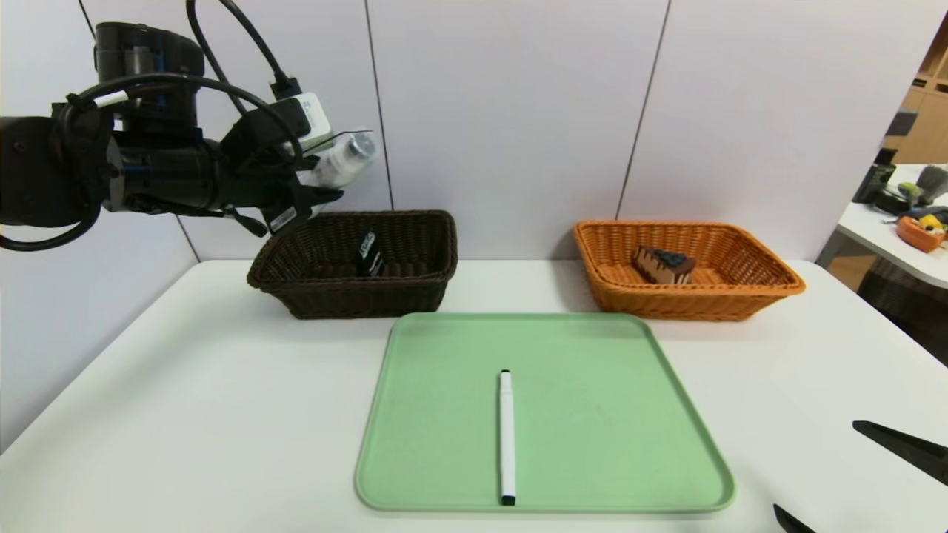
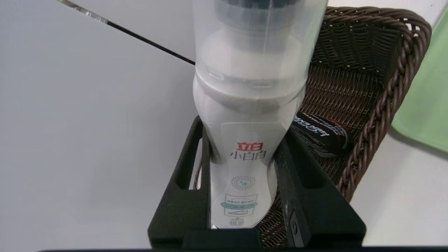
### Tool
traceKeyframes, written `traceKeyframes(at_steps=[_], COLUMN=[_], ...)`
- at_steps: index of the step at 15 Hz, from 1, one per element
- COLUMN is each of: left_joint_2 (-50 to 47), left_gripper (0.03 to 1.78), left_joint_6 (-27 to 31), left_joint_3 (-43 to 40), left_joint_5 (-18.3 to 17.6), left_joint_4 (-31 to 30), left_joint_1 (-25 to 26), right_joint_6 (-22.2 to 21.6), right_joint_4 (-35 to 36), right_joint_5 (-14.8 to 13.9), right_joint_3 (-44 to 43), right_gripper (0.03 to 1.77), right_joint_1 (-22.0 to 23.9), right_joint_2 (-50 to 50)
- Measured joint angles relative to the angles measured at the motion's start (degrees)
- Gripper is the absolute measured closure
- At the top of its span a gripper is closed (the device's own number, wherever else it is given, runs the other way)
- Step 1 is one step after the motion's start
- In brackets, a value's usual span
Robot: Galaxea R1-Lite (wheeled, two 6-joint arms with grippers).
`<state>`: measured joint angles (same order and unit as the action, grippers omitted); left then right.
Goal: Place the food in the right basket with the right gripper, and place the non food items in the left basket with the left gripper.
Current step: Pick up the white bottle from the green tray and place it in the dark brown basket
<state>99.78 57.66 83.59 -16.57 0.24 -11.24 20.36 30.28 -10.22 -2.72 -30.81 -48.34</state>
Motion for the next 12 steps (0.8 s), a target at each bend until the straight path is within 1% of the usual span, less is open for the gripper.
traceKeyframes(at_steps=[3,6,10,12], left_joint_2=[2.67,6.51,11.00,12.63], left_gripper=[1.25,1.25,1.25,1.25], left_joint_6=[3.63,4.94,5.90,6.08], left_joint_3=[3.67,9.05,13.63,17.18], left_joint_5=[0.11,0.45,1.39,1.50], left_joint_4=[3.78,6.10,9.48,14.64], left_joint_1=[0.39,0.44,0.50,0.52], right_joint_6=[0.01,0.00,-0.02,-0.02], right_joint_4=[0.00,-0.02,0.04,-0.07], right_joint_5=[0.02,0.00,0.00,0.02], right_joint_3=[0.30,0.63,1.35,1.56], right_gripper=[0.10,0.10,0.10,0.10], right_joint_1=[-0.09,-0.11,-0.26,-0.41], right_joint_2=[0.27,0.74,1.34,1.51])
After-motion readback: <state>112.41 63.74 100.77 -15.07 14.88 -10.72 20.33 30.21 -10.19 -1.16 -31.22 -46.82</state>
